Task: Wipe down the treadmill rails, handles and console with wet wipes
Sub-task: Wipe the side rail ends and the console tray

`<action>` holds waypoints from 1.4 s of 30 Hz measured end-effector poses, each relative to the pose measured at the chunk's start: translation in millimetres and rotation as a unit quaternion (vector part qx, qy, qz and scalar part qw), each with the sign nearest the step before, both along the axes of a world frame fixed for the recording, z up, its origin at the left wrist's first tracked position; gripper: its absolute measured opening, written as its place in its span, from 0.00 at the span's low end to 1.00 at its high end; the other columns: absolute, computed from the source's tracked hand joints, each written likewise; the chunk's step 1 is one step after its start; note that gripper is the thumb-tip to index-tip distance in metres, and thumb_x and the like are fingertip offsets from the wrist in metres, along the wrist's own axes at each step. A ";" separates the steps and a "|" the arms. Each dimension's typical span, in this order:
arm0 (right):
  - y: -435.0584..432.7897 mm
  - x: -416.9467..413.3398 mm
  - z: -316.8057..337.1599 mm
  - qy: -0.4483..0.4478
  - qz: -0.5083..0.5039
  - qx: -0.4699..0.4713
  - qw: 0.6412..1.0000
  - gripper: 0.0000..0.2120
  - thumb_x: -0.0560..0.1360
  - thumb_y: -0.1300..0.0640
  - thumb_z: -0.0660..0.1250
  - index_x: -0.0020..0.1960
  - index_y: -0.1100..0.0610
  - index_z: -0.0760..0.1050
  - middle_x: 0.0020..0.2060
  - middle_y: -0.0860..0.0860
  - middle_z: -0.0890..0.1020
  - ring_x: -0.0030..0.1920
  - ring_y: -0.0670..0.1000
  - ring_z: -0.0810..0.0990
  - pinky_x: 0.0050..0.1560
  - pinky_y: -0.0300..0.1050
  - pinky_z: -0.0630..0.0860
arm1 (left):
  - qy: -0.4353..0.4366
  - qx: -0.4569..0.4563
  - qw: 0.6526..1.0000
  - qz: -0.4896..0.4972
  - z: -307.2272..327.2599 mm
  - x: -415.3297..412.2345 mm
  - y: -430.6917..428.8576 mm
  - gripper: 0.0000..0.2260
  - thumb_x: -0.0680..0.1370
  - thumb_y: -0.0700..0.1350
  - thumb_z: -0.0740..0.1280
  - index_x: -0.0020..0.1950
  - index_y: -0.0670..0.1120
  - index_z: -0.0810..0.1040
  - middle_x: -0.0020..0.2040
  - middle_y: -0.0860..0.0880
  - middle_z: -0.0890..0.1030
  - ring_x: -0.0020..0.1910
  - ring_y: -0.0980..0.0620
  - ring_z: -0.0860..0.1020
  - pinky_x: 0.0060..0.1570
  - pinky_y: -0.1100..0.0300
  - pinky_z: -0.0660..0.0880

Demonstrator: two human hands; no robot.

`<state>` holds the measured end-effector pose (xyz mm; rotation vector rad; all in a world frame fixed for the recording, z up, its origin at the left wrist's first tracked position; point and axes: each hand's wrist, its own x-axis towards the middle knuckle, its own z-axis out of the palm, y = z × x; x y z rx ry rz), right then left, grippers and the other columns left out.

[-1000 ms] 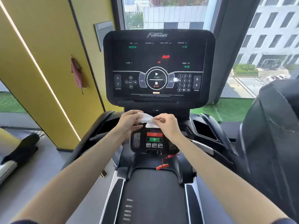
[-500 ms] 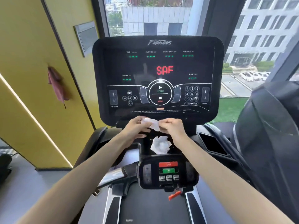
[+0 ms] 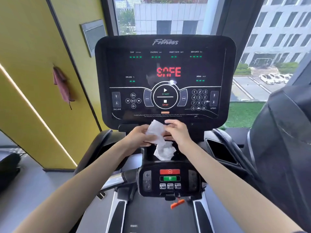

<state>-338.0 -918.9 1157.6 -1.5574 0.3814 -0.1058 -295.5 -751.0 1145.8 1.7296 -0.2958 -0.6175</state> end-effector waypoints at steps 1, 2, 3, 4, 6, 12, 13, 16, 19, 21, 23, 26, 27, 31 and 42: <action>1.2 -1.5 -1.2 0.000 -0.006 -0.012 1.000 0.14 0.74 0.59 0.70 0.59 0.58 0.74 0.48 0.52 0.77 0.38 0.44 0.79 0.32 0.33 0.74 | 0.003 -0.005 1.000 0.013 -0.2 -0.8 -1.9 0.11 0.70 0.43 0.72 0.52 0.46 0.79 0.43 0.48 0.81 0.43 0.52 0.78 0.47 0.57 0.73; 2.9 -2.9 -2.3 -0.008 -0.012 -0.035 0.999 0.17 0.73 0.55 0.72 0.59 0.56 0.72 0.51 0.51 0.75 0.42 0.42 0.77 0.35 0.32 0.72 | 0.002 -0.006 0.999 0.033 -0.2 -2.0 -4.1 0.08 0.73 0.43 0.71 0.51 0.46 0.79 0.42 0.49 0.81 0.43 0.52 0.78 0.46 0.58 0.73; 4.5 -4.2 -3.2 -0.019 -0.007 -0.058 0.998 0.17 0.72 0.52 0.73 0.58 0.55 0.73 0.53 0.50 0.75 0.45 0.42 0.76 0.37 0.32 0.72 | -0.004 -0.003 0.998 0.056 0.3 -3.3 -6.5 0.05 0.75 0.43 0.70 0.50 0.45 0.79 0.41 0.49 0.81 0.43 0.52 0.77 0.45 0.58 0.73; 5.5 -5.2 -4.1 -0.028 0.013 -0.073 0.997 0.16 0.71 0.51 0.74 0.54 0.55 0.74 0.53 0.50 0.76 0.48 0.43 0.77 0.40 0.33 0.73 | -0.011 0.001 0.997 0.075 0.7 -5.2 -8.8 0.05 0.76 0.44 0.69 0.50 0.45 0.79 0.41 0.49 0.80 0.43 0.52 0.77 0.43 0.59 0.73; 7.6 -7.8 -5.8 -0.028 0.067 -0.085 0.994 0.13 0.70 0.50 0.75 0.48 0.55 0.76 0.51 0.51 0.80 0.51 0.47 0.78 0.47 0.39 0.77 | -0.017 -0.001 0.996 0.091 1.1 -8.6 -12.2 0.09 0.74 0.45 0.71 0.52 0.45 0.78 0.40 0.50 0.81 0.41 0.53 0.78 0.43 0.59 0.74; 0.8 -10.1 -9.4 -0.039 -0.009 -0.174 0.984 0.05 0.71 0.60 0.71 0.45 0.60 0.79 0.42 0.53 0.82 0.45 0.53 0.81 0.49 0.51 0.79 | 0.004 -0.018 0.992 0.122 6.0 -13.1 -11.8 0.10 0.75 0.36 0.69 0.53 0.47 0.76 0.45 0.47 0.82 0.41 0.51 0.80 0.41 0.58 0.74; -1.6 -10.2 -8.5 -0.036 -0.029 -0.157 0.986 0.03 0.72 0.61 0.69 0.44 0.60 0.77 0.42 0.53 0.82 0.44 0.53 0.81 0.49 0.50 0.79 | 0.011 -0.019 0.990 0.141 7.0 -13.3 -10.4 0.10 0.75 0.35 0.69 0.52 0.48 0.76 0.44 0.47 0.82 0.39 0.51 0.80 0.41 0.58 0.74; -4.5 -10.7 -5.2 -0.028 -0.055 0.019 0.998 0.07 0.74 0.64 0.66 0.39 0.59 0.70 0.43 0.57 0.79 0.41 0.52 0.81 0.47 0.47 0.81 | 0.080 -0.024 0.982 0.170 4.1 -13.1 -3.5 0.11 0.75 0.34 0.67 0.53 0.48 0.76 0.45 0.47 0.81 0.39 0.51 0.80 0.42 0.55 0.74; -2.5 -13.1 -3.4 -0.028 -0.038 0.209 0.977 0.01 0.75 0.65 0.64 0.45 0.60 0.73 0.48 0.60 0.79 0.47 0.56 0.81 0.48 0.47 0.80 | 0.173 -0.028 0.976 0.128 -2.1 -16.3 -3.2 0.14 0.77 0.36 0.66 0.61 0.44 0.75 0.48 0.46 0.80 0.42 0.50 0.80 0.46 0.53 0.75; -2.6 -14.1 -2.9 -0.012 -0.024 0.258 0.966 0.07 0.76 0.63 0.63 0.52 0.62 0.76 0.50 0.59 0.80 0.48 0.57 0.81 0.49 0.48 0.79 | 0.190 -0.056 0.972 0.126 -4.1 -20.7 -6.7 0.12 0.78 0.39 0.67 0.61 0.46 0.75 0.48 0.47 0.80 0.45 0.50 0.79 0.48 0.51 0.75; -3.1 -13.7 -3.3 0.013 -0.014 0.228 0.974 0.11 0.77 0.62 0.62 0.58 0.62 0.77 0.52 0.59 0.81 0.49 0.56 0.81 0.44 0.46 0.78 | 0.138 -0.089 0.976 0.140 -3.7 -22.6 -9.7 0.11 0.77 0.43 0.68 0.59 0.48 0.75 0.49 0.48 0.80 0.46 0.51 0.79 0.45 0.53 0.75; -4.3 -11.1 -5.0 0.018 -0.021 0.202 0.979 0.12 0.77 0.61 0.61 0.58 0.62 0.77 0.52 0.59 0.81 0.49 0.56 0.81 0.45 0.45 0.78 | 0.065 -0.148 0.971 0.178 1.0 -21.9 -9.7 0.05 0.78 0.39 0.65 0.51 0.47 0.77 0.45 0.47 0.80 0.44 0.50 0.78 0.42 0.55 0.74; -4.7 -10.6 -5.2 0.016 -0.027 0.214 0.976 0.12 0.76 0.62 0.60 0.57 0.62 0.77 0.51 0.58 0.81 0.49 0.55 0.81 0.47 0.46 0.78 | 0.078 -0.165 0.964 0.194 2.2 -20.1 -9.2 0.05 0.78 0.38 0.64 0.47 0.46 0.77 0.44 0.47 0.80 0.45 0.49 0.78 0.44 0.55 0.75; -3.9 -9.3 -7.3 0.004 -0.014 0.280 0.960 0.08 0.76 0.63 0.57 0.46 0.61 0.75 0.48 0.58 0.80 0.49 0.57 0.80 0.51 0.49 0.77 | 0.240 -0.176 0.919 0.258 -0.5 -9.8 -5.8 0.04 0.79 0.39 0.60 0.48 0.44 0.74 0.42 0.46 0.79 0.43 0.48 0.78 0.42 0.53 0.74; -10.5 0.1 -15.3 0.070 0.036 0.310 0.947 0.08 0.73 0.55 0.71 0.48 0.57 0.75 0.43 0.54 0.79 0.45 0.52 0.77 0.47 0.46 0.72 | 0.181 -0.182 0.953 0.160 7.4 1.8 -1.0 0.11 0.80 0.47 0.60 0.56 0.44 0.78 0.48 0.46 0.82 0.45 0.49 0.80 0.45 0.54 0.75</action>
